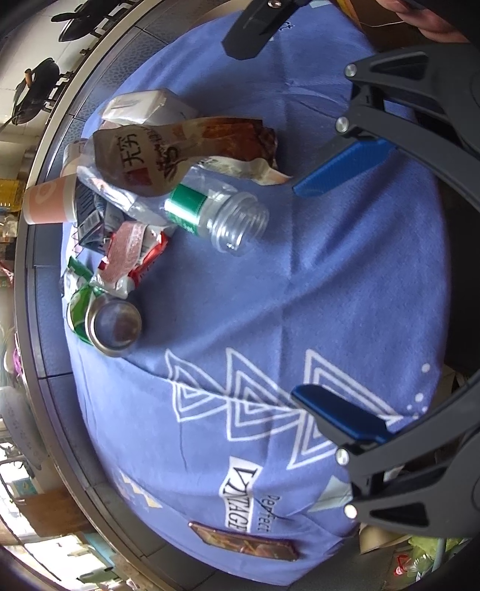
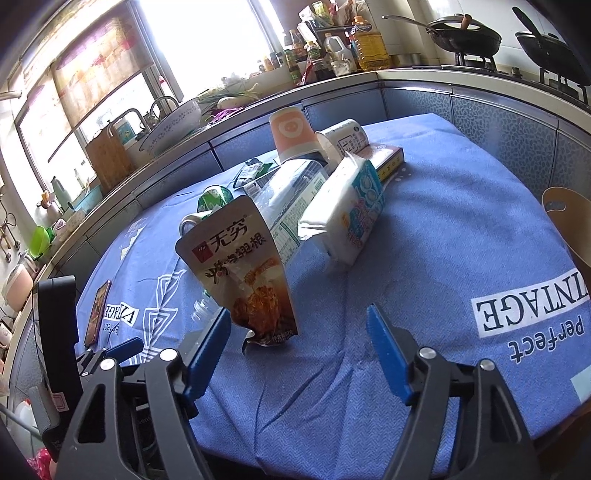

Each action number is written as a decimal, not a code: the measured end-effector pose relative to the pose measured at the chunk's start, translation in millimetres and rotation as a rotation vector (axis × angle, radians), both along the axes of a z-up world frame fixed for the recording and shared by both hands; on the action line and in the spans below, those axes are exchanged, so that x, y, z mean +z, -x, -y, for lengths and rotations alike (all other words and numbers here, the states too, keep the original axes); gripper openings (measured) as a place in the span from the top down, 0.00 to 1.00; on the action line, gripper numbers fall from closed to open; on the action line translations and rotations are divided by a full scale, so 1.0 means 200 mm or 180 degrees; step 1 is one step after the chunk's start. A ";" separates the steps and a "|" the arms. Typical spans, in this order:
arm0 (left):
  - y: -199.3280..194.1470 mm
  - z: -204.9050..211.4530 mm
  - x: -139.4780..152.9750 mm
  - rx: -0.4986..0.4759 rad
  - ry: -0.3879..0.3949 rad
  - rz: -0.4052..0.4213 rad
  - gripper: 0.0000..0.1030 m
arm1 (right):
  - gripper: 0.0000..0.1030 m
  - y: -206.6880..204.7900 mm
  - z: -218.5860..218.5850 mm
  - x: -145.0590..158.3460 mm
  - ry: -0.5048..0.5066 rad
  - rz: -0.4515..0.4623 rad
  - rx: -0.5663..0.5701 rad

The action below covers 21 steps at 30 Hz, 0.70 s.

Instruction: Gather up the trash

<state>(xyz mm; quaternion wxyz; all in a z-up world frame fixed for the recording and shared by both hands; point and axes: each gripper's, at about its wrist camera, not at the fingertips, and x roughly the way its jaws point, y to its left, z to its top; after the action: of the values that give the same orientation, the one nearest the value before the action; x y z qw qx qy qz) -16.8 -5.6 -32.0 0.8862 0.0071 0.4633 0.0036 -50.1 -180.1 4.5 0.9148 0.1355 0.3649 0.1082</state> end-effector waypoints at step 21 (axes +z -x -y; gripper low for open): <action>-0.06 -0.03 0.04 -0.0287 0.0172 0.0182 0.06 | 0.45 -0.15 0.05 -0.09 -0.0242 -0.0227 0.0312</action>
<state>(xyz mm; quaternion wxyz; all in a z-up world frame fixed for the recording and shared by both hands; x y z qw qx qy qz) -5.2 0.2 -23.3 0.8982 0.0039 0.4369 -0.0487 -20.0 -190.6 -13.6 0.8890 0.1558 0.3991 0.1617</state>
